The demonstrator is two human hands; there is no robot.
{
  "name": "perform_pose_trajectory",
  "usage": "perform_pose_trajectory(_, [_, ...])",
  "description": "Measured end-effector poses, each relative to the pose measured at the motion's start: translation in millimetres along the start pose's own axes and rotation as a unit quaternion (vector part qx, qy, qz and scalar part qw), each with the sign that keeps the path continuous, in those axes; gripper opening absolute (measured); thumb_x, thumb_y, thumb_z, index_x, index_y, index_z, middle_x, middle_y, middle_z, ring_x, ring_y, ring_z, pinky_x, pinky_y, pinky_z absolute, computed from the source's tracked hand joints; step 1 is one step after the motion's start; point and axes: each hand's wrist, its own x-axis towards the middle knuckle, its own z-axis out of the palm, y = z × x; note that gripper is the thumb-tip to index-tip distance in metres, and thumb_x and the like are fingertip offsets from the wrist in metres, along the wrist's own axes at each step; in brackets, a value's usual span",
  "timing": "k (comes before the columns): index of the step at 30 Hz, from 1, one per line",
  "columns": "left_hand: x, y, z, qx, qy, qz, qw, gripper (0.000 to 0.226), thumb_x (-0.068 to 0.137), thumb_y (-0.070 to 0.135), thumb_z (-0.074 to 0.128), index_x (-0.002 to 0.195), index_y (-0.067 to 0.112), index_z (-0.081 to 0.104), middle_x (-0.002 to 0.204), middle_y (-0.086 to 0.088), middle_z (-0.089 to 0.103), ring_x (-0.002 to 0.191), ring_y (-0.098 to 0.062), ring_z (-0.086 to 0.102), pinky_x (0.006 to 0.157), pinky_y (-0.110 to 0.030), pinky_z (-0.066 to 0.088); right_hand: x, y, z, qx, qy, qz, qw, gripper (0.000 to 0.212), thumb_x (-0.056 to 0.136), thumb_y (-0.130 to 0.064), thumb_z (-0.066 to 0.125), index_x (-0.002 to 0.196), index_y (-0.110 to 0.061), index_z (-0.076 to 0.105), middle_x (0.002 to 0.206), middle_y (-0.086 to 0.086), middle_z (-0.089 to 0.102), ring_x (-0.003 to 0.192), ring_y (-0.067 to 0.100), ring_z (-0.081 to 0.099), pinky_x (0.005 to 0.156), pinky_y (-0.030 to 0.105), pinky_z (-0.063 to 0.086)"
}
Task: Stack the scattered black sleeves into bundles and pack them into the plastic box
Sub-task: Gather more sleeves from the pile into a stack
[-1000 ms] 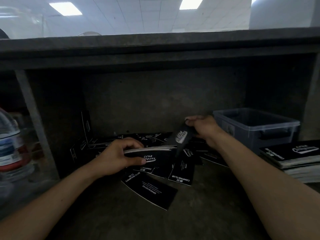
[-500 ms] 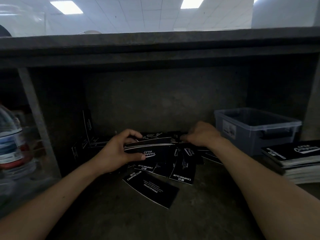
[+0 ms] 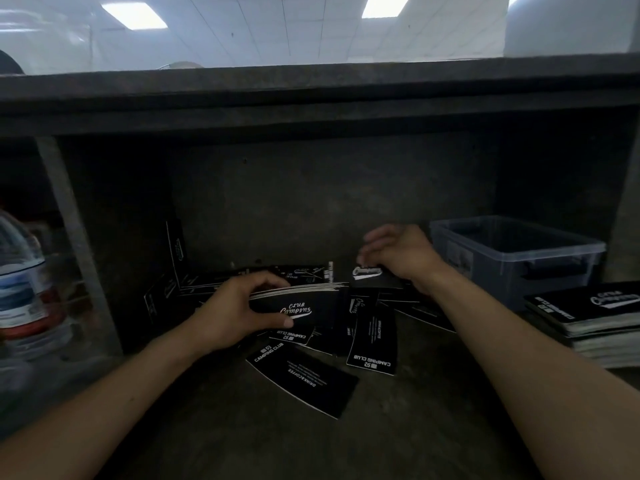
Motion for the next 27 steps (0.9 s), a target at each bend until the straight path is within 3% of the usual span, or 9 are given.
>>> perform_pose_trajectory(3, [1.8,-3.5,1.6,-0.018,0.02,-0.01,1.0,0.076,0.06,0.025,0.093,0.126,0.03,0.056,0.115,0.01,0.066,0.108,0.002,0.063,0.094,-0.015,0.05,-16.6,-8.5,20.9,0.044,-0.112,-0.04,0.992,0.028,0.074,0.004,0.081,0.098,0.0,0.069,0.086,0.012,0.076,0.075,0.011,0.072,0.075,0.021,0.057])
perform_pose_trajectory(6, [2.2,-3.3,1.2,-0.056,0.013,-0.01,0.998,0.076,0.063,0.019,0.092,0.129,0.026,0.054,0.111,0.005,0.071,0.108,-0.002,0.066,0.092,-0.015,0.051,-29.0,-12.5,32.9,0.059,-0.246,0.039,0.967,0.022,0.095,-0.015,0.064,0.114,-0.004,0.067,0.103,0.012,0.076,0.094,0.02,0.072,0.073,0.023,0.057])
perform_pose_trajectory(8, [1.4,-0.2,0.1,-0.048,0.003,-0.002,0.999,0.055,0.066,0.022,0.089,0.116,0.025,0.065,0.102,0.007,0.075,0.099,-0.005,0.071,0.086,-0.015,0.053,-24.3,-12.7,31.6,0.04,-0.221,0.063,0.973,0.024,0.101,-0.015,0.051,0.118,-0.003,0.064,0.106,0.012,0.075,0.092,0.02,0.071,0.068,0.023,0.056])
perform_pose_trajectory(11, [1.9,2.3,-5.5,-0.037,0.011,0.007,0.999,0.034,0.068,0.022,0.087,0.099,0.021,0.073,0.097,0.009,0.076,0.089,-0.008,0.073,0.079,-0.019,0.057,-14.6,-11.1,12.9,-0.16,-0.154,0.046,0.974,0.02,0.095,-0.015,0.061,0.112,-0.011,0.07,0.105,0.005,0.074,0.083,0.012,0.065,0.072,0.026,0.05])
perform_pose_trajectory(16, [4.5,-3.4,-21.7,-0.018,0.009,-0.024,1.0,0.036,0.07,0.023,0.087,0.102,0.024,0.071,0.099,0.007,0.075,0.09,-0.005,0.071,0.076,-0.015,0.055,-27.0,-22.7,-2.4,-0.461,-0.308,0.099,0.826,0.068,0.066,-0.047,0.087,0.127,-0.026,0.064,0.124,-0.01,0.061,0.115,0.013,0.055,0.1,0.03,0.046])
perform_pose_trajectory(18, [2.6,-4.1,-20.3,-0.007,-0.018,-0.023,1.0,0.043,0.068,0.024,0.088,0.108,0.026,0.07,0.104,0.013,0.074,0.095,-0.004,0.071,0.079,-0.014,0.054,-28.2,-26.8,0.7,-0.482,-0.305,0.103,0.815,0.075,0.065,-0.048,0.087,0.132,-0.026,0.06,0.132,-0.009,0.057,0.123,0.016,0.051,0.104,0.03,0.042])
perform_pose_trajectory(22, [2.5,-6.1,-17.3,-0.013,-0.018,-0.026,0.999,0.041,0.066,0.018,0.09,0.104,0.021,0.073,0.101,0.01,0.076,0.092,-0.006,0.072,0.079,-0.016,0.056,-23.4,-17.4,-2.6,-0.357,-0.265,0.158,0.882,0.05,0.076,-0.023,0.084,0.122,-0.019,0.065,0.128,-0.001,0.059,0.12,0.018,0.051,0.08,0.026,0.049])
perform_pose_trajectory(24, [3.3,-6.5,-17.9,-0.013,-0.016,-0.034,0.999,0.037,0.067,0.016,0.09,0.1,0.017,0.074,0.098,0.005,0.077,0.089,-0.011,0.073,0.077,-0.02,0.058,-21.1,-14.2,-10.3,-0.191,-0.224,0.192,0.936,0.03,0.082,-0.007,0.077,0.109,-0.017,0.067,0.115,0.001,0.063,0.104,0.013,0.054,0.064,0.02,0.044])
perform_pose_trajectory(27, [4.1,-6.6,-15.9,-0.012,-0.015,-0.048,0.999,0.033,0.067,0.016,0.09,0.097,0.017,0.074,0.094,0.002,0.077,0.085,-0.011,0.074,0.074,-0.02,0.058,-12.9,-16.3,-18.3,0.087,-0.186,0.218,0.954,0.018,0.09,-0.001,0.063,0.1,-0.016,0.064,0.093,0.002,0.062,0.069,0.005,0.054,0.047,0.013,0.034])
